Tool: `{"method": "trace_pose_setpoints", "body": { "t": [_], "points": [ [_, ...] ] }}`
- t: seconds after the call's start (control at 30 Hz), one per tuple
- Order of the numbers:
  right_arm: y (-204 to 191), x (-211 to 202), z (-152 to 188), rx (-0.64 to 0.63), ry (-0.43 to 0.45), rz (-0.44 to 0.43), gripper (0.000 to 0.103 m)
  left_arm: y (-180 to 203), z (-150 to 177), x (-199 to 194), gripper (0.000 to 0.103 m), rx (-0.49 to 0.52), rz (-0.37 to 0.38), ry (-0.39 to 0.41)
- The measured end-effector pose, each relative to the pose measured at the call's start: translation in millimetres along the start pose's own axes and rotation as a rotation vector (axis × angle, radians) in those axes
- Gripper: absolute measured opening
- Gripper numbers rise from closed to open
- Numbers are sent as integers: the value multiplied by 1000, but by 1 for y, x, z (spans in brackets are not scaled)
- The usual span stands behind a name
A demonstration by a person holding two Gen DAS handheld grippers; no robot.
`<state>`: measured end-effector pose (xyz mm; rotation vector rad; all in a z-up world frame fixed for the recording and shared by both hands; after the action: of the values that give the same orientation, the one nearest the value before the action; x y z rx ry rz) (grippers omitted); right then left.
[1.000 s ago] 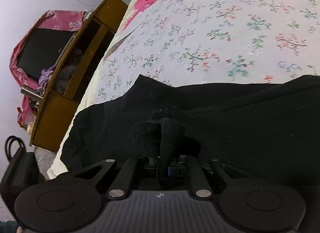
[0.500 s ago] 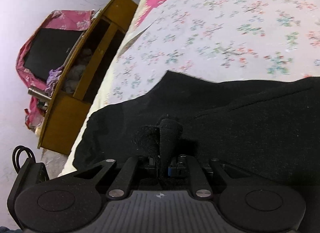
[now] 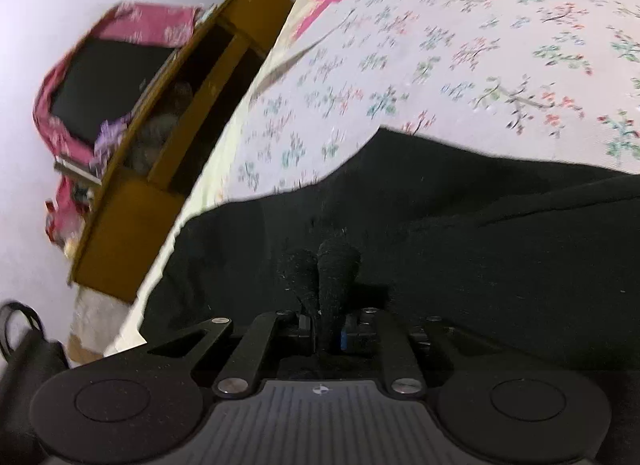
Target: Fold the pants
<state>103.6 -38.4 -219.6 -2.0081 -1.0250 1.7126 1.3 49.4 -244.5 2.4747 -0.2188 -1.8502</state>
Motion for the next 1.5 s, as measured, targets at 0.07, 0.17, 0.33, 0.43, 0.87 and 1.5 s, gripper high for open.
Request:
{"method": "trace_pose_setpoints", "body": {
  "t": [0.07, 0.17, 0.33, 0.43, 0.87, 1.5],
  "points": [
    [0, 4, 1, -7, -18, -1, 8, -2, 0, -6, 66, -6, -1, -4],
    [-2, 7, -2, 2, -39, -24, 27, 1, 2, -5, 66, 0, -3, -10],
    [-24, -5, -3, -76, -46, -88, 34, 7, 4, -12, 66, -5, -15, -19],
    [-22, -27, -10, -89, 8, -94, 35, 3, 5, -21, 66, -37, -32, -24],
    [45, -69, -40, -141, -58, 2, 34, 59, -43, -59, 66, 39, -45, 128],
    [83, -36, -110, -81, -260, -161, 26, 41, -78, 59, 71, 45, 13, -13]
  ]
}}
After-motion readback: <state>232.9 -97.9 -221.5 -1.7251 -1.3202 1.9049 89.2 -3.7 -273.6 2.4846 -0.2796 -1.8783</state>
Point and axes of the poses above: each gripper's, at about its wrist camera, not at the fingertips, and x roughly the way its jaws point, y to its right, z to its underside, the point moved 3 cm from there along x, roughly the way its jaws point, and after that the axes turned 10 degrees about -y, right-handed, at the moved point
